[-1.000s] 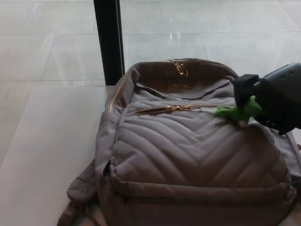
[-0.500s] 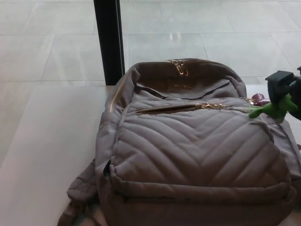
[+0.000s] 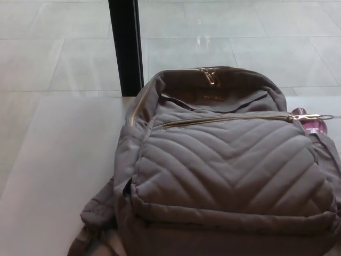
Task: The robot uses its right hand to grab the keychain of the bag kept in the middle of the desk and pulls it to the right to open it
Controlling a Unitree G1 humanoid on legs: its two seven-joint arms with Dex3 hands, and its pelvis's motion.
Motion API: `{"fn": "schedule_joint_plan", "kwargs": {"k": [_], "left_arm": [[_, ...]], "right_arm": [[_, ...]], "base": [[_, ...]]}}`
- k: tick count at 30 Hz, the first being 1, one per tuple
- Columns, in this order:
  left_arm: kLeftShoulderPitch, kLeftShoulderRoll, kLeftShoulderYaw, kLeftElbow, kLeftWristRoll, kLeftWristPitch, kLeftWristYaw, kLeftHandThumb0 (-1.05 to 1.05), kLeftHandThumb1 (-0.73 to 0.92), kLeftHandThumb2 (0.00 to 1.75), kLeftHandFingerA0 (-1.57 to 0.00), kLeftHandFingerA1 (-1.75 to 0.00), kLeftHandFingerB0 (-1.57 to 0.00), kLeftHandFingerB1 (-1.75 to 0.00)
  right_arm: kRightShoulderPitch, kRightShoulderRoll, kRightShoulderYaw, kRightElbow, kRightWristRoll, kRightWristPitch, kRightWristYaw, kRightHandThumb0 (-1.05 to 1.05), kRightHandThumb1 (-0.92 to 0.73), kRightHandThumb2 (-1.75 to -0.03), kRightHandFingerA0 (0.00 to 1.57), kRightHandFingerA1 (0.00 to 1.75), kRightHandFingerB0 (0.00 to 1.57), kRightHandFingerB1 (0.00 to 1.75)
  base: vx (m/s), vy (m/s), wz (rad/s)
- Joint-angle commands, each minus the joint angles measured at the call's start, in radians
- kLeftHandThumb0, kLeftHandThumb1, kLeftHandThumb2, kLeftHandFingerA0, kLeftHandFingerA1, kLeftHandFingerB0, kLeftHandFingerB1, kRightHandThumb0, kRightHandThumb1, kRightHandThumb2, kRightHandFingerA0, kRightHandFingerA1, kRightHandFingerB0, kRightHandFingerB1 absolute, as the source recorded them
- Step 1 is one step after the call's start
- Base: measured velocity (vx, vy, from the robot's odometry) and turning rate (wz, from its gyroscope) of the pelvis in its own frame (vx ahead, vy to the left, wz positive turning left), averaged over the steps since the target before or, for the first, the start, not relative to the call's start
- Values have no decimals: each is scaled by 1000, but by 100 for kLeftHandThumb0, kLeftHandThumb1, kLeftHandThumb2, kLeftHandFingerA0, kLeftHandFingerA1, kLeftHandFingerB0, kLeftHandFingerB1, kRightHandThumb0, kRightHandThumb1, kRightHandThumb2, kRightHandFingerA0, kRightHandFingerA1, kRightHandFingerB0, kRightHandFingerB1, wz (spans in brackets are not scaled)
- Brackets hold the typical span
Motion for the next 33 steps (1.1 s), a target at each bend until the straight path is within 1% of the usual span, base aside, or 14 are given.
{"fn": "schedule_joint_plan", "kwargs": {"k": [1,4,5,6,7,9,10,13,14,16,17,18,31,33], "left_arm": [[12,12,3,0,-8,-15,-14,-85,92,78,-76,-53,-58,-47],[11,13,-2,2,-2,-16,-6,-84,92,78,-78,-52,-59,-46],[11,12,0,1,-4,-13,-7,-85,92,78,-78,-53,-60,-47],[12,9,6,2,-13,-9,-16,-84,92,78,-77,-53,-58,-46],[13,11,1,0,-8,-8,-17,-84,92,78,-74,-52,-58,-46],[14,9,-1,1,-6,-7,-18,-84,92,78,-73,-52,-57,-46],[14,10,-1,2,-6,-8,-20,-85,92,78,-73,-52,-56,-46],[13,8,-1,5,-6,-6,-9,-83,92,79,-77,-53,-57,-46],[16,7,-3,2,-2,-9,-3,-82,92,79,-77,-53,-58,-47],[24,9,-2,0,-6,-20,-18,-82,92,79,-76,-54,-56,-47],[27,11,-10,-2,4,-25,-12,-83,91,81,-76,-54,-55,-47],[27,11,-7,0,0,-24,-17,-82,92,79,-76,-53,-56,-47],[24,10,-12,9,6,-18,-2,-85,92,79,-76,-53,-57,-46],[24,12,-19,7,14,-20,5,-83,92,80,-77,-53,-56,-46]], "right_arm": [[16,-64,-15,78,-3,-26,-120,-19,-42,-84,87,169,79,142],[48,-54,-23,55,35,-54,-81,-12,-41,-91,83,175,70,148],[69,-44,-44,27,98,-65,1,-11,-62,-70,95,169,64,133],[105,-39,-64,-43,153,-34,121,-23,-71,-66,82,161,65,73],[137,-41,-71,-105,175,-8,195,-42,-63,-58,53,62,33,31],[166,-45,-82,-156,189,18,254,-60,-48,-80,17,50,8,41],[197,-48,-89,-214,208,52,318,-97,-58,-89,0,6,0,3],[273,-36,-128,-314,317,96,435,-103,-59,-99,0,18,0,7],[295,-34,-144,-343,359,111,474,-100,-64,-60,0,0,0,0],[334,-29,-182,-382,447,148,541,-103,-64,-60,0,0,0,0],[347,-31,-201,-372,487,142,557,-104,-58,-102,0,15,0,2],[362,-28,-223,-374,535,152,583,-103,-63,-60,0,0,0,0],[587,28,-598,-239,806,130,611,-100,-70,-62,0,0,0,0],[640,137,-822,-177,922,240,550,-105,-60,-101,0,12,0,5]], "base": [[0,0,0],[0,0,0],[0,0,0],[0,0,0],[0,0,0],[0,0,0],[0,0,0],[0,0,0],[0,0,0],[0,0,0],[0,0,0],[0,0,0],[0,0,0],[0,0,0]]}}
